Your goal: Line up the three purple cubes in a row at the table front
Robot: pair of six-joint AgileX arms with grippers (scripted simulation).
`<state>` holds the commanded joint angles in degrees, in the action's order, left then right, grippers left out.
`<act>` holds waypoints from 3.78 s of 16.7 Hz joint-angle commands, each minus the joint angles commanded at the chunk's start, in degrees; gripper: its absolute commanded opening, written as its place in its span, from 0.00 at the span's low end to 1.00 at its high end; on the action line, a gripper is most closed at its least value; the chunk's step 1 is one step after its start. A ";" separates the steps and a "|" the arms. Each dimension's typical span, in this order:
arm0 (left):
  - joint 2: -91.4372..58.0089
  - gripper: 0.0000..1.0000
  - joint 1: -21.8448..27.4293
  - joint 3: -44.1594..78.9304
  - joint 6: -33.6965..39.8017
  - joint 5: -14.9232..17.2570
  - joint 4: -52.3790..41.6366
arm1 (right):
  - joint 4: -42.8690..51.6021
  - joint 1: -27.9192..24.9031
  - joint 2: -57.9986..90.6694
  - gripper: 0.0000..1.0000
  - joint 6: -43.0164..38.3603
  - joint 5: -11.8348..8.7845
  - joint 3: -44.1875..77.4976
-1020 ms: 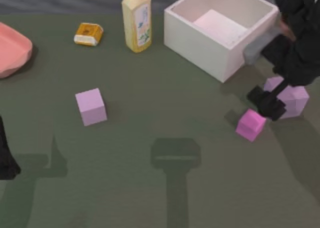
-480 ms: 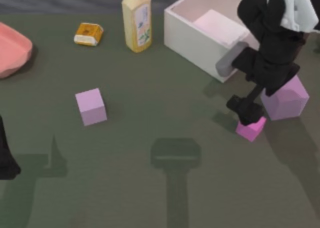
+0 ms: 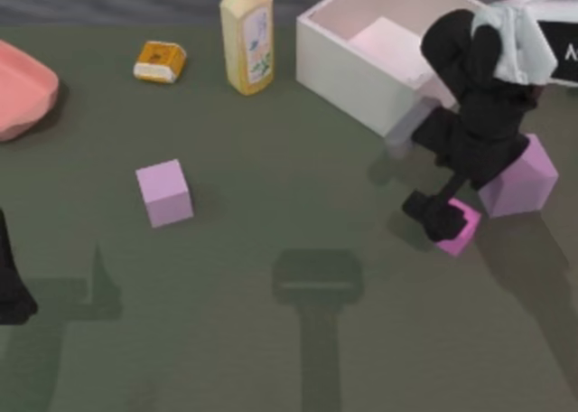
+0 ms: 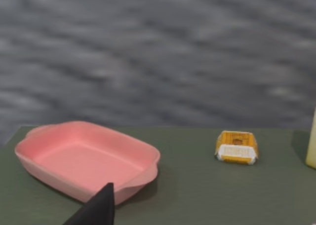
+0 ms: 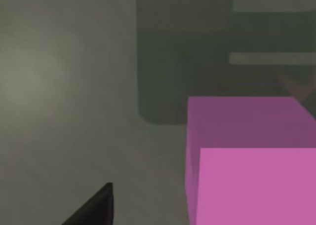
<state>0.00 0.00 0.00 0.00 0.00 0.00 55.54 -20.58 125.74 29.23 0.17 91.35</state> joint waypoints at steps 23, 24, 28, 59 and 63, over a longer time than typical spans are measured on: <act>0.00 1.00 0.00 0.00 0.00 0.00 0.00 | -10.02 -0.13 4.75 0.00 -0.16 0.05 -5.34; 0.00 1.00 0.00 0.00 0.00 0.00 0.00 | -10.02 -0.13 4.75 0.00 -0.16 0.05 -5.34; 0.00 1.00 0.00 0.00 0.00 0.00 0.00 | -10.02 -0.13 4.75 0.00 -0.16 0.05 -5.34; 0.00 1.00 0.00 0.00 0.00 0.00 0.00 | 1.68 -21.54 -21.25 0.00 18.21 -1.38 -18.71; 0.00 1.00 0.00 0.00 0.00 0.00 0.00 | 0.83 -21.16 -20.66 0.00 17.83 -1.37 -19.14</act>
<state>0.00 0.00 0.00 0.00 0.00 0.00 56.37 -41.74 105.08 47.06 -1.19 72.21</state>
